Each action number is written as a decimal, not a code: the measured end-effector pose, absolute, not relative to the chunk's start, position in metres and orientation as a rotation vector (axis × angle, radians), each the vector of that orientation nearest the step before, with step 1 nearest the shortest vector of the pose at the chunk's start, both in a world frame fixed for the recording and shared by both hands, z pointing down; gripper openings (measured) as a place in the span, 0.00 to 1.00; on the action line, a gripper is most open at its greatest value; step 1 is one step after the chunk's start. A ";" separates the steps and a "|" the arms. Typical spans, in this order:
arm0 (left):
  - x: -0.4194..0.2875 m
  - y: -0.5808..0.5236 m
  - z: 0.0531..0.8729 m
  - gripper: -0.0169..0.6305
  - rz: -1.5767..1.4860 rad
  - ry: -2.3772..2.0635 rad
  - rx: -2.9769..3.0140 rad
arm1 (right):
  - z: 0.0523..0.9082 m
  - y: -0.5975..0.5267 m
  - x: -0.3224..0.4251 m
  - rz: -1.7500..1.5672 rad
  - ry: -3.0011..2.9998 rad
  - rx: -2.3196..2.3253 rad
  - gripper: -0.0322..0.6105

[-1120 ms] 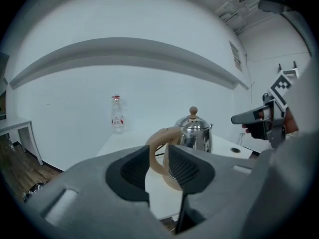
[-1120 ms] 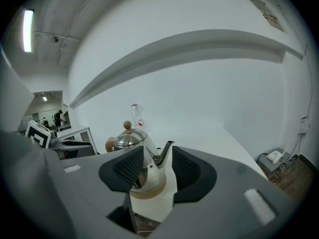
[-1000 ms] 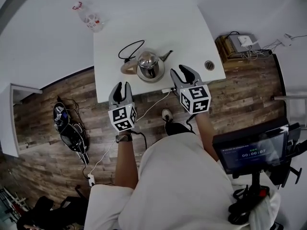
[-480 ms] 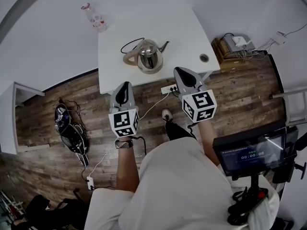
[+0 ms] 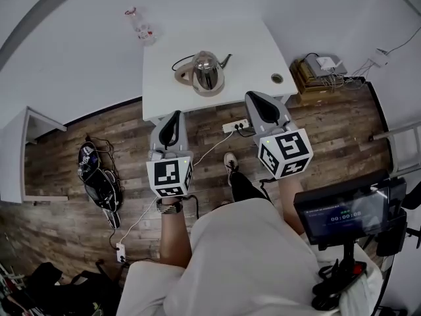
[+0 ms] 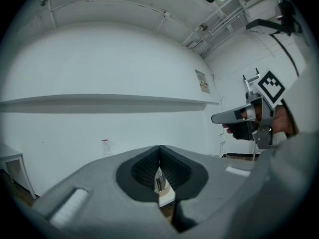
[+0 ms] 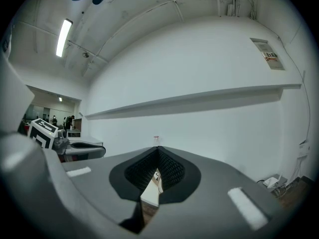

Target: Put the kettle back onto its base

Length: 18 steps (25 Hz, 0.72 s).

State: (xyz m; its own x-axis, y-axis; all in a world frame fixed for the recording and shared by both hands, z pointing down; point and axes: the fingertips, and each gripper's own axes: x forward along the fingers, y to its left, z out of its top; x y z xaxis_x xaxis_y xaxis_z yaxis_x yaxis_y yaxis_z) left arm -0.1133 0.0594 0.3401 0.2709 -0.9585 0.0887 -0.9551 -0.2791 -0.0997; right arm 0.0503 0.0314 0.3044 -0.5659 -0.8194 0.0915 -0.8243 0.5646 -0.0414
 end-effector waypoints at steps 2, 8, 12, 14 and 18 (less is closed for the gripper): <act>-0.110 0.071 0.328 0.04 -0.189 1.857 -2.472 | 0.294 0.044 0.051 0.099 -2.731 1.427 0.05; -0.109 0.106 0.309 0.04 -0.156 1.838 -2.458 | 0.271 0.086 0.051 0.028 -2.743 1.442 0.05; -0.106 0.121 0.300 0.04 -0.155 1.820 -2.450 | 0.259 0.101 0.051 0.014 -2.763 1.448 0.05; -0.106 0.130 0.293 0.04 -0.153 1.810 -2.438 | 0.256 0.109 0.051 0.013 -2.771 1.449 0.05; -0.107 0.142 0.284 0.04 -0.151 1.803 -2.422 | 0.251 0.119 0.048 -0.001 -2.782 1.444 0.05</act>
